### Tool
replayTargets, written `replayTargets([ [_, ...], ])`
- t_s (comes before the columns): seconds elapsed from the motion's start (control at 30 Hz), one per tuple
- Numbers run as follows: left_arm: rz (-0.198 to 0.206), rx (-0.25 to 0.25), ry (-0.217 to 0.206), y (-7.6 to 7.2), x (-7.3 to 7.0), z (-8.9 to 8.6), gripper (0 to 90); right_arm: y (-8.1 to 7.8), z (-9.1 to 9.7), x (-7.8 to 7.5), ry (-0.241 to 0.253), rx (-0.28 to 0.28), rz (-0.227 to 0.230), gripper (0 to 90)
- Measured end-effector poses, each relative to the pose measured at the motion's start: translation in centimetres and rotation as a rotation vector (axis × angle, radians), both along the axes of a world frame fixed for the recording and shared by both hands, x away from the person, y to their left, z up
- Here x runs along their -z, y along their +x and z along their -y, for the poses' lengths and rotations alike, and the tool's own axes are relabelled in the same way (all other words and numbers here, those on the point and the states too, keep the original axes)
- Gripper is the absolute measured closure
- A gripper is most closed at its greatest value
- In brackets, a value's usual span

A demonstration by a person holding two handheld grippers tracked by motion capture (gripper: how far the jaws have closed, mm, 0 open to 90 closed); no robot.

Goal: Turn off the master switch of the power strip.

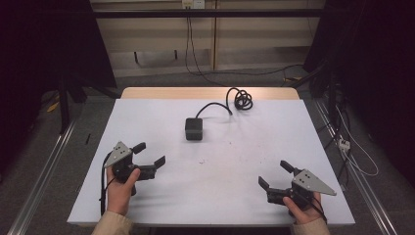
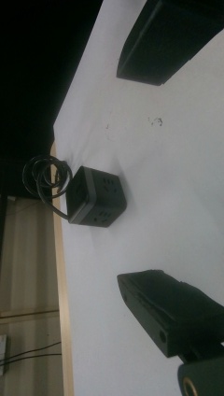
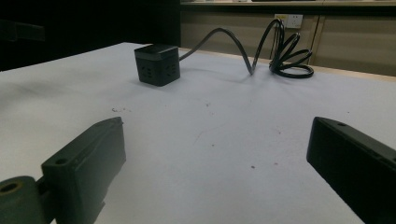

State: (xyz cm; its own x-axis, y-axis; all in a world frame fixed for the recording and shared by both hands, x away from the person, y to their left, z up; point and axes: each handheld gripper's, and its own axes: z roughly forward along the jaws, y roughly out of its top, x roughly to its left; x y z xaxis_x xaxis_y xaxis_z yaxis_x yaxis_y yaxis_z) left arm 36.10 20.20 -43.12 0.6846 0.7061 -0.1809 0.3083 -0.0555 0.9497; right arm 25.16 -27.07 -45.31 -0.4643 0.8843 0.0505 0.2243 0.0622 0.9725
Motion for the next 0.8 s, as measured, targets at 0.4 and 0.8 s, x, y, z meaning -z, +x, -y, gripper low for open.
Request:
replayTargets([
  [0.4,-0.022,0.035,0.020,1.6,-0.4,2.4,3.6,0.0,-0.1,-0.1,-0.007,-0.010,0.010,3.8],
  [0.8,-0.038,0.060,0.043,3.3,-0.6,4.0,3.7,0.0,-0.1,0.0,-0.009,-0.014,0.009,3.8],
])
